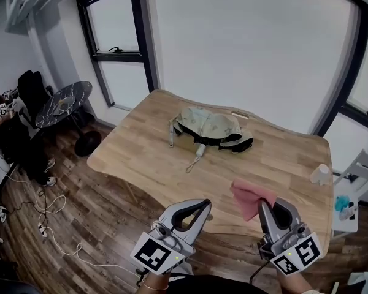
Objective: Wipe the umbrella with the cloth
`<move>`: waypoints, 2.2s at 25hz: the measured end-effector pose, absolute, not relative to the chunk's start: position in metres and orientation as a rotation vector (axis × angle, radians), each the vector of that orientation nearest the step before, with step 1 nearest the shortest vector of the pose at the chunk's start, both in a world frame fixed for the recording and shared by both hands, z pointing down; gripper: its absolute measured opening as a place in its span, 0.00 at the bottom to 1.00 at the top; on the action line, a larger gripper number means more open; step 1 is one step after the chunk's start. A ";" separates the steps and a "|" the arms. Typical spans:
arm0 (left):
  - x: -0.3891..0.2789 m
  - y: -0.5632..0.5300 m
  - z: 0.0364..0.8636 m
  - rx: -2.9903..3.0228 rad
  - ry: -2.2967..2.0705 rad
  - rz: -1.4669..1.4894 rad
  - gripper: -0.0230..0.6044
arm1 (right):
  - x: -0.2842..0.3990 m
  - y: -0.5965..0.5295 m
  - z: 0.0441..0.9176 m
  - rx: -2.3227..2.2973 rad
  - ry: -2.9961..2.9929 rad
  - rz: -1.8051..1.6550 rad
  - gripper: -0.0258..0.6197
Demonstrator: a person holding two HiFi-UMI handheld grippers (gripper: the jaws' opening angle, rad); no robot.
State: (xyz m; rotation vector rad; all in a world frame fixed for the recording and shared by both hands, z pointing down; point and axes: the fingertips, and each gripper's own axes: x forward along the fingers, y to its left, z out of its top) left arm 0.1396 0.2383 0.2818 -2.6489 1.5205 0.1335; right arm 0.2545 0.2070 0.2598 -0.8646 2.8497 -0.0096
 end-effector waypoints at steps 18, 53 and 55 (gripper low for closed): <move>0.026 0.180 0.280 -2.744 1.403 0.147 0.01 | 0.140 0.153 0.257 -1.007 2.834 -0.014 0.08; 0.042 0.063 0.276 -2.777 1.340 0.074 0.01 | 0.176 0.034 0.247 -1.106 2.742 0.015 0.08; 0.046 0.054 0.277 -2.781 1.348 0.071 0.01 | 0.180 0.025 0.249 -1.097 2.736 0.004 0.08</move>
